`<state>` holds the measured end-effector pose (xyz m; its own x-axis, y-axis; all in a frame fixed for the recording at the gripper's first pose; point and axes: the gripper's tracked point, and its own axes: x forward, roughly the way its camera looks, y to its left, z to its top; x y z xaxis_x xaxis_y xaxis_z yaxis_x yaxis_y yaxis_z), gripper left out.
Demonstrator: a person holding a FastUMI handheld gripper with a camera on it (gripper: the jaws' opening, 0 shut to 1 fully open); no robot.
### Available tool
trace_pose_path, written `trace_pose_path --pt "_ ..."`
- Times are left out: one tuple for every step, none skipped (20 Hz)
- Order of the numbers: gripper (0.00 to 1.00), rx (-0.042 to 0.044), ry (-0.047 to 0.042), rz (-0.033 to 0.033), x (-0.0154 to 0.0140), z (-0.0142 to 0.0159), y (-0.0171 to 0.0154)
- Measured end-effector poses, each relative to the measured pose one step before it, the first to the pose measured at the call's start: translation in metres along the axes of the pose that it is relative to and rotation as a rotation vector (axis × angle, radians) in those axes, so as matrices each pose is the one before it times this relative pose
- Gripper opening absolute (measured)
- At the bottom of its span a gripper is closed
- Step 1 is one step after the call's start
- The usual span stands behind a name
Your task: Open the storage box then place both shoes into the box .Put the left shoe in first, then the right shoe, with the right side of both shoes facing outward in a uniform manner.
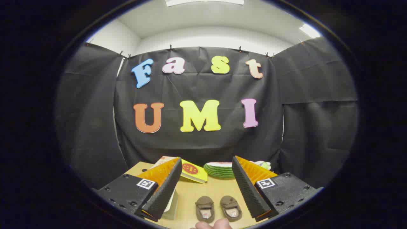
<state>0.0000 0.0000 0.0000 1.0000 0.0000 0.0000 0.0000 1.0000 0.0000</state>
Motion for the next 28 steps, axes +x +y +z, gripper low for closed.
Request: trace_pose_path --pt "1.0 0.00133 -0.00078 0.00158 0.00044 0.00064 0.00002" --pt "1.0 0.00153 -0.00305 -0.00036 0.00041 0.00243 -0.00054" --pt "1.0 0.00175 -0.00186 -0.00093 0.00003 0.00142 0.0002" --pt "1.0 0.00305 -0.00219 0.00107 0.00069 0.0005 0.00127" --pt "1.0 0.00053 0.00092 0.00125 0.0011 0.00144 0.00107" --pt "1.0 0.00196 0.00325 0.0027 0.00038 -0.00137 0.00118" --pt "1.0 0.0043 0.00203 0.0026 0.00063 0.00104 0.00089" --pt "1.0 0.00331 0.00172 -0.00132 -0.00011 -0.00074 -0.0001" --pt "1.0 0.00473 -0.00137 -0.00198 -0.0001 0.00113 -0.0007" --pt "1.0 0.00223 -0.00252 -0.00295 0.00037 0.00072 -0.00073" --pt "1.0 -0.00123 0.00262 -0.00029 -0.00047 -0.00047 0.00016" --pt "1.0 0.00002 0.0031 0.00105 -0.00004 -0.00238 0.00039" --pt "1.0 0.00031 0.00336 0.0049 -0.00032 -0.00039 0.00138" --pt "1.0 -0.00124 0.00197 0.00188 -0.00015 -0.00098 0.00098" --pt "1.0 -0.01418 0.00462 -0.00491 0.0012 -0.00057 -0.00072" --pt "1.0 -0.00963 -0.00245 -0.00208 -0.00027 -0.00026 -0.00152" --pt "1.0 -0.00193 0.00103 0.00239 0.00101 0.00055 0.00077" --pt "1.0 0.00123 0.00126 0.00305 0.00001 -0.00217 0.0012" --pt "1.0 0.00194 0.00315 0.00541 0.00078 -0.00028 0.00099" --pt "1.0 0.00317 0.00575 0.00834 0.0003 -0.00437 0.00121" --pt "1.0 0.00534 0.01068 0.01366 0.00089 -0.00359 0.00266" --pt "1.0 0.00793 0.01196 0.00766 0.00049 -0.00577 0.00195" --pt "1.0 0.0151 0.01174 0.00694 0.00011 -0.00533 0.00054" --pt "1.0 0.01351 0.02124 0.01539 0.00215 -0.00899 0.00361" --pt "1.0 0.0101 0.01832 0.01 0.00221 -0.00855 0.00348" --pt "1.0 0.00488 0.02453 0.01055 0.00221 -0.01148 0.00111" --pt "1.0 0.00333 0.02832 0.01536 0.0032 -0.01051 0.0044" --pt "1.0 0.00457 0.0274 0.02037 0.00335 -0.01149 0.00564"
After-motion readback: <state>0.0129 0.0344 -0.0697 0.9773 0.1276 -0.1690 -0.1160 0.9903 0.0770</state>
